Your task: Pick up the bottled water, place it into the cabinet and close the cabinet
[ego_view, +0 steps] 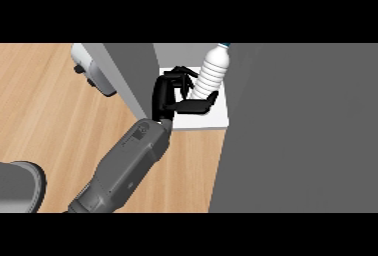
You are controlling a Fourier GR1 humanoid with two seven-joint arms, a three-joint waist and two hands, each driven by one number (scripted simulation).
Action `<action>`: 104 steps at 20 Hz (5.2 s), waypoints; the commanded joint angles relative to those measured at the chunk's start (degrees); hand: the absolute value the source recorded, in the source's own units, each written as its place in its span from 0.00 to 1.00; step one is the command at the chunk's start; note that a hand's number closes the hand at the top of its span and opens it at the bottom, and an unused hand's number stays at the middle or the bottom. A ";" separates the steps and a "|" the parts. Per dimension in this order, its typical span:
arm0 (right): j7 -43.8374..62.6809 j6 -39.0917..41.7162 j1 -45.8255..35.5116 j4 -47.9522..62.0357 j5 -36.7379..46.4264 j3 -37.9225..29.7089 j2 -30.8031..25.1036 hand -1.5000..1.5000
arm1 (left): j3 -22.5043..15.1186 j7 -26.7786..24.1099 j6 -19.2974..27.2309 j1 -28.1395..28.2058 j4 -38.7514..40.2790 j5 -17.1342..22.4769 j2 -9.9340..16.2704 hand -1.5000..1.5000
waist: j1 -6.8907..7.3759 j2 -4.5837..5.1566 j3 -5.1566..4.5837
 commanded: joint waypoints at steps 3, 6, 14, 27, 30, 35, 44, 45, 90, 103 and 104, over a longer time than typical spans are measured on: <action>0.06 1.27 4.47 -6.00 -0.35 -1.04 -2.34 0.00 | 1.42 -4.64 3.48 -5.26 10.65 2.95 -0.01 1.00 | -0.99 0.15 0.02; -1.27 2.30 4.36 -5.51 -1.77 -2.35 -2.48 0.00 | -0.61 -7.73 4.41 -5.58 13.24 4.56 -0.01 1.00 | -1.31 0.24 0.01; -2.77 3.72 6.08 -6.39 -3.87 -2.40 -3.01 0.00 | 4.67 -10.81 5.82 -12.67 25.92 2.88 0.00 1.00 | -2.03 0.64 0.00; -3.78 5.27 3.22 -3.58 -5.41 -4.76 -2.08 0.00 | 6.91 -13.04 4.68 -19.24 34.60 1.55 1.04 0.00 | -2.75 1.41 -0.04; -4.74 5.57 4.82 -3.99 -3.52 -3.04 -2.39 0.00 | 7.05 -12.97 3.01 -19.27 35.67 1.36 0.40 0.00 | -2.81 1.23 -0.05; -5.45 5.88 2.47 -2.47 -5.56 -5.25 -1.57 0.00 | 9.39 -13.68 0.64 -19.88 35.96 2.85 1.05 0.00 | -2.65 1.55 -0.05; -7.06 5.81 6.46 -2.37 -3.02 -3.29 -1.22 0.00 | 9.41 -14.08 -4.45 -22.78 35.55 1.33 0.46 0.00 | -2.19 0.92 -0.03; -7.89 7.20 4.04 0.07 -6.51 -6.51 -1.38 0.00 | 9.30 -16.27 -6.23 -20.52 34.03 1.74 0.01 0.00 | -2.34 1.20 0.00; 16.58 8.10 -11.73 1.64 4.75 16.51 3.23 1.00 | -6.52 1.28 -11.71 45.25 -57.00 1.96 21.85 1.00 | 2.67 -0.57 -0.02; 24.93 0.86 -35.96 16.95 12.37 22.80 17.46 1.00 | 1.09 -3.44 -20.20 57.09 -60.90 6.85 27.70 1.00 | 4.21 -0.52 -0.21; 24.37 0.73 -37.49 18.90 12.51 21.29 17.43 1.00 | 2.20 -3.03 -21.37 57.08 -60.54 7.98 28.25 1.00 | 4.05 -0.36 -0.18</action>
